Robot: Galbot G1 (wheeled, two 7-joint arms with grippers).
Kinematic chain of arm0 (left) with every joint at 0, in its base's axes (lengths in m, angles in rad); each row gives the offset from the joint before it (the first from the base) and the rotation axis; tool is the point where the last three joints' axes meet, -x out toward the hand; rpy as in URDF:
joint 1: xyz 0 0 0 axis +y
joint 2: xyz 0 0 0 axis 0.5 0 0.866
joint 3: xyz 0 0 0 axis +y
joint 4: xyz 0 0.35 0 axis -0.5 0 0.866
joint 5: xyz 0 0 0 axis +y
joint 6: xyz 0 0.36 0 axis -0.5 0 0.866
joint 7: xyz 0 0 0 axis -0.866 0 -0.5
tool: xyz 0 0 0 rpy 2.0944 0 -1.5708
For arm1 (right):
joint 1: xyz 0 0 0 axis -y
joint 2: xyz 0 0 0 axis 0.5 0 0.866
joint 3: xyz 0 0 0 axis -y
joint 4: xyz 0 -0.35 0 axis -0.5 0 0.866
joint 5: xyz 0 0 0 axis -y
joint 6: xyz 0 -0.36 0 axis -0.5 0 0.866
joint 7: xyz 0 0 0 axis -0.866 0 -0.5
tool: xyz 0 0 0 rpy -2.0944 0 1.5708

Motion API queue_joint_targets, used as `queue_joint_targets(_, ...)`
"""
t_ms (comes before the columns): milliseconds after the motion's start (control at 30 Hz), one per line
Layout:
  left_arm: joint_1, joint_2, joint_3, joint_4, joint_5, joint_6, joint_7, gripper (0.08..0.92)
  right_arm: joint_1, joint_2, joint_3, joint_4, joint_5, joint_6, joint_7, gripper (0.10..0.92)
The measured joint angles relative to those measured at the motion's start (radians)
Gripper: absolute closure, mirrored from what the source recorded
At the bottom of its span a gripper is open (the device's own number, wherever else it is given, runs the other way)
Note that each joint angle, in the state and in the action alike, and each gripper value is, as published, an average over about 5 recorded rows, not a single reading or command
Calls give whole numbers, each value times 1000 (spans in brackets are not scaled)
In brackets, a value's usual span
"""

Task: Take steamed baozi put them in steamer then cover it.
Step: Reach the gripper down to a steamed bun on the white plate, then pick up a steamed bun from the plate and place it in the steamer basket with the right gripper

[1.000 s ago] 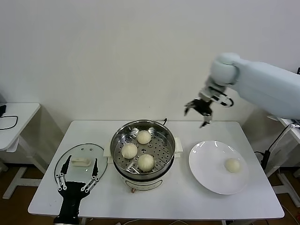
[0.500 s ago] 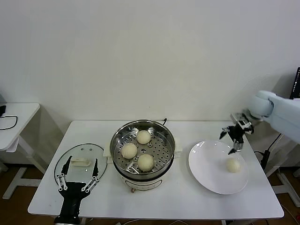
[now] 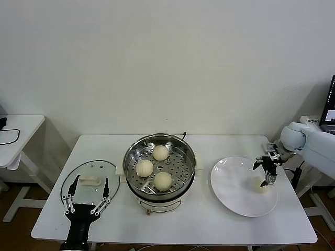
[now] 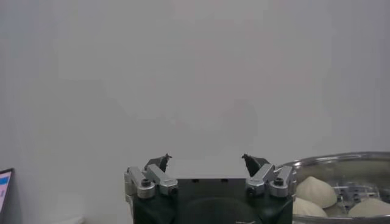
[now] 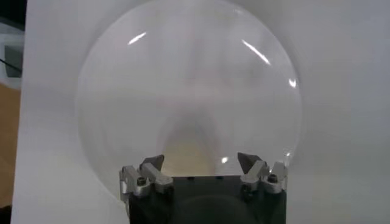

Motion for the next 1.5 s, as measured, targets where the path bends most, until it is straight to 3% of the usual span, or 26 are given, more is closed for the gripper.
queue_joint_targets(467, -5, -1, -3, 6, 0, -1, -2, 177, -73, 14, 37, -42, -32, -2, 32, 210)
queue_joint_targets(867, -5, -1, -8, 6, -2, 2, -3, 177, -87, 15, 47, -41, -42, -3, 43, 385)
queue_joint_targets(1233, -10, 9, 1, 0, -2, 9, -4, 177, 16, 26, -7, 4, -13, -5, -3, 389)
queue_joint_targets(1500, -12, 17, 5, -5, -1, 10, -5, 177, 231, 93, -114, 98, 100, -37, -67, 389)
